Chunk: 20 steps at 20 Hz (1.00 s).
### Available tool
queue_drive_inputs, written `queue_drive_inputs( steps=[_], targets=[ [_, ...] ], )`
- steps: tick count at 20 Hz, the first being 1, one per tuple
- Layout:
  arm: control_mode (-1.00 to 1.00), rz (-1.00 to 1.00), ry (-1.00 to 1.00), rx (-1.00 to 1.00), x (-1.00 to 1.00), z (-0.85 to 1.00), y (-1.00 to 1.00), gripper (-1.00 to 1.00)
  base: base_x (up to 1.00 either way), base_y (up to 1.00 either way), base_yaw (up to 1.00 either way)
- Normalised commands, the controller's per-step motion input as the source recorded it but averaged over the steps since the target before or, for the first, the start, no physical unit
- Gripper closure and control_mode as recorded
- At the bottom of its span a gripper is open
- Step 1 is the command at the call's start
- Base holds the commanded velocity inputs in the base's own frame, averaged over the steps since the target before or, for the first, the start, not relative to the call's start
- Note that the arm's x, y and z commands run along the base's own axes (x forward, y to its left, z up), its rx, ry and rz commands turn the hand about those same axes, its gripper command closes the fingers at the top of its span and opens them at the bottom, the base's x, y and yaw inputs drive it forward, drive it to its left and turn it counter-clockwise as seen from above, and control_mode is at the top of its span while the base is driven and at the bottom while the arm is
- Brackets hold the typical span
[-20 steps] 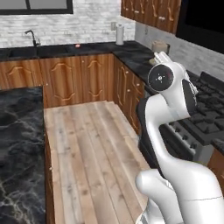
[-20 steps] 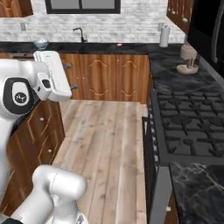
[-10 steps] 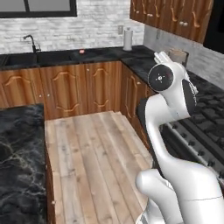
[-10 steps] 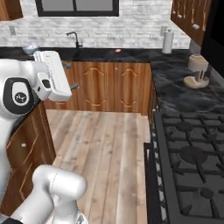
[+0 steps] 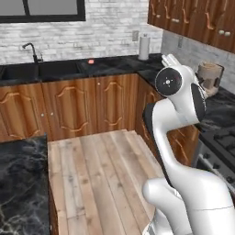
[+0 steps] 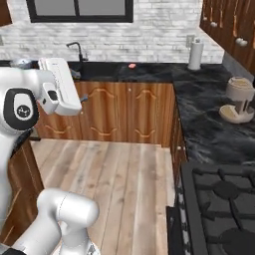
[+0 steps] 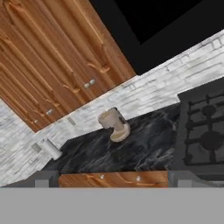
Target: Move the cup from next to the sink to the open cabinet. Then, move the bowl with the fish to the fridge to clear the area for faucet cleaning.
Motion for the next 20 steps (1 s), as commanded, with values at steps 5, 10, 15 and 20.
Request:
queue_drive_inputs(
  steps=[5, 10, 15, 20],
  targets=[
    [1.00, 0.00, 0.00, 0.00, 0.00, 0.00, 0.00, -1.00, 1.00, 0.14, 0.00],
    [1.00, 0.00, 0.00, 0.00, 0.00, 0.00, 0.00, -1.00, 1.00, 0.13, 0.00],
    [1.00, 0.00, 0.00, 0.00, 0.00, 0.00, 0.00, -1.00, 1.00, 0.13, 0.00],
    [1.00, 0.00, 0.00, 0.00, 0.00, 0.00, 0.00, -1.00, 1.00, 0.28, 0.00]
  ],
)
